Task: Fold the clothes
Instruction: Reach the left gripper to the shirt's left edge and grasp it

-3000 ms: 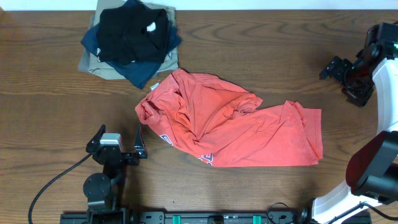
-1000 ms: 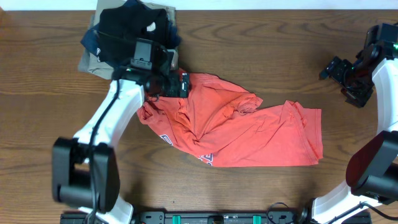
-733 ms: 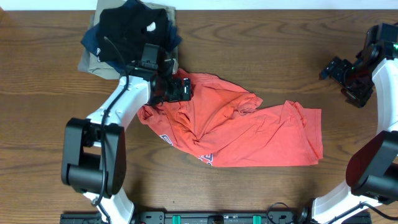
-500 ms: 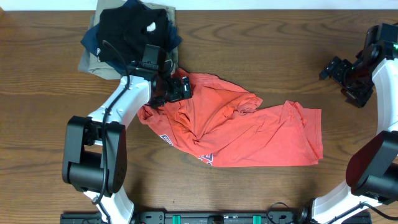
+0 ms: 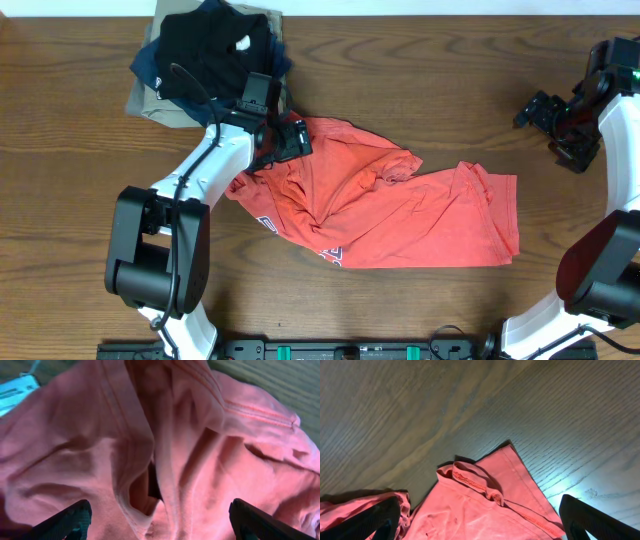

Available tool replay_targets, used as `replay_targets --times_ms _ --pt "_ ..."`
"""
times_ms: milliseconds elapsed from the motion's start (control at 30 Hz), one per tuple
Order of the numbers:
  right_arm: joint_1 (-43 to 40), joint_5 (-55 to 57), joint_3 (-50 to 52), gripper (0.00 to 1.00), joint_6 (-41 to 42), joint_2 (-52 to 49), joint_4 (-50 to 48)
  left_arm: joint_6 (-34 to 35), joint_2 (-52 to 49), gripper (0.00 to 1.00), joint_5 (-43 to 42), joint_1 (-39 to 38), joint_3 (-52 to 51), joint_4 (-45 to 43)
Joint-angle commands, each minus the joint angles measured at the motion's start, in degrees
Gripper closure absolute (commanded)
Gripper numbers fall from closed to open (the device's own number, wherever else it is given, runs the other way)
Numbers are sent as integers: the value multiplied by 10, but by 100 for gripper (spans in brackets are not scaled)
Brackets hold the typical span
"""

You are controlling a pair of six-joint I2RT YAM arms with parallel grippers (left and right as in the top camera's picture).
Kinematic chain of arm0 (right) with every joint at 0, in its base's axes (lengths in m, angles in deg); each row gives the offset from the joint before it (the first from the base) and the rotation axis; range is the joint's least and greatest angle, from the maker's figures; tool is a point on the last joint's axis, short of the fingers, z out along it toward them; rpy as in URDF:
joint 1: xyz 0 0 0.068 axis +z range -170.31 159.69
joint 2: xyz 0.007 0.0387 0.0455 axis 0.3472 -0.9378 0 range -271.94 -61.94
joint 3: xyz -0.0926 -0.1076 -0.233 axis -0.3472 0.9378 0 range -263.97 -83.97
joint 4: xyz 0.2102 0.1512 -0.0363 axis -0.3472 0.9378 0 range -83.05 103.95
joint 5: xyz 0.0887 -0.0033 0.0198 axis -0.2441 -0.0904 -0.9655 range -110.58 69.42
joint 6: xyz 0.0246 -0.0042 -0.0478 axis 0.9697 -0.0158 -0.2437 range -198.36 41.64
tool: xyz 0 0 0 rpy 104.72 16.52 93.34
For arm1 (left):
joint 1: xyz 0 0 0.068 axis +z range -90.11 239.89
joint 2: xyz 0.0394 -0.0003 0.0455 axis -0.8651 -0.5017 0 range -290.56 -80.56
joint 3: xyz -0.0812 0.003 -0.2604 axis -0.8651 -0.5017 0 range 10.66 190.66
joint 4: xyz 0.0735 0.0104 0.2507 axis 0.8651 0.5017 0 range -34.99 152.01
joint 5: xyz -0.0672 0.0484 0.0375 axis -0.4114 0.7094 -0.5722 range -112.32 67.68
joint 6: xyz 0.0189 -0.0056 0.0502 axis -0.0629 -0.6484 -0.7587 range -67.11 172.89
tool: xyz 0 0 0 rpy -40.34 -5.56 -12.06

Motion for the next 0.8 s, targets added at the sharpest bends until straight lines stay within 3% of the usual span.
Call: replay_targets --times_ms 0,200,333,433,500,600,767 --pt "0 -1 0 1 8 0 1 22 -17 12 25 0 4 -2" --pt "0 -1 0 1 8 0 0 31 -43 12 37 0 4 -5" --pt "0 -1 0 1 8 0 1 32 -48 25 37 0 4 -14" --pt "0 -1 0 1 8 0 1 33 -48 28 37 0 4 -22" --pt "0 -1 0 1 8 0 1 33 -48 34 37 0 4 -24" --pt "0 -1 0 1 8 0 0 33 -48 51 37 0 4 -22" --pt "0 -1 0 1 8 0 1 32 -46 67 37 0 4 -14"
